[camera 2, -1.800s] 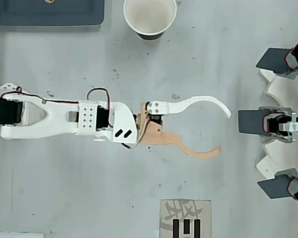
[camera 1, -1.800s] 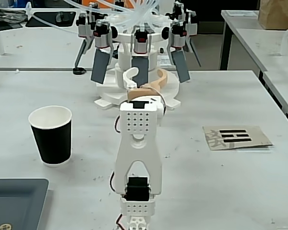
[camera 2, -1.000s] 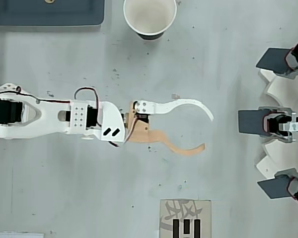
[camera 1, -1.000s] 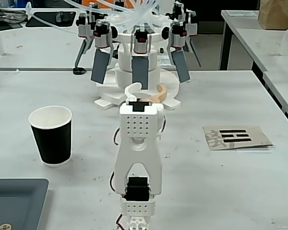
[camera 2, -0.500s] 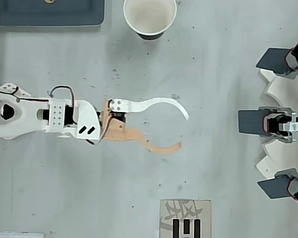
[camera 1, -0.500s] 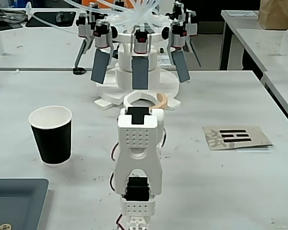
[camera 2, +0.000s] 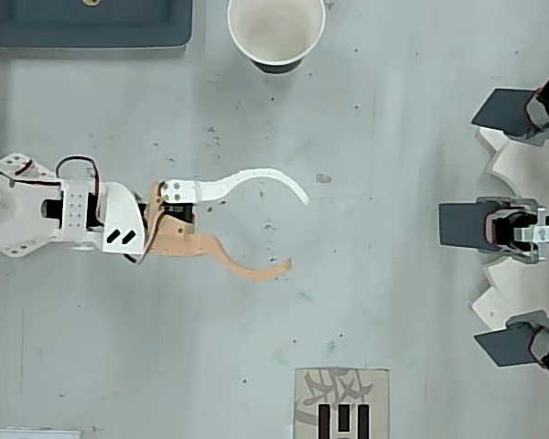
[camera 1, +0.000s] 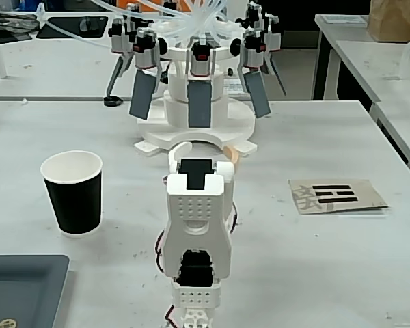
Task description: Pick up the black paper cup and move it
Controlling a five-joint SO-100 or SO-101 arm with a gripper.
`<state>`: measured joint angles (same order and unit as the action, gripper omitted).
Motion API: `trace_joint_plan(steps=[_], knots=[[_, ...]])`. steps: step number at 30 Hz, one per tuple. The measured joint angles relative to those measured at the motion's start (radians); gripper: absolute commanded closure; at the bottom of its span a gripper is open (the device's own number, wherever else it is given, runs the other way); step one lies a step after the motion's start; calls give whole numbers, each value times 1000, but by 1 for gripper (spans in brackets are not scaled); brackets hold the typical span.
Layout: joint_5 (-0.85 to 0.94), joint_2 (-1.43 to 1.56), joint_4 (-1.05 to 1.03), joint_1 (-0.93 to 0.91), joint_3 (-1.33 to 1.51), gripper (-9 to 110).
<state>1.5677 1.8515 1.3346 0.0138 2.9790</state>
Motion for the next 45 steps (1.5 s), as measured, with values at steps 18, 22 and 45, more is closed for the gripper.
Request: trace_joint_plan(steps=[18, 22, 45], knots=[[-49, 77, 69, 9, 87, 58], [-57, 103, 69, 61, 124, 54], [-9, 141, 52, 408, 126, 47]])
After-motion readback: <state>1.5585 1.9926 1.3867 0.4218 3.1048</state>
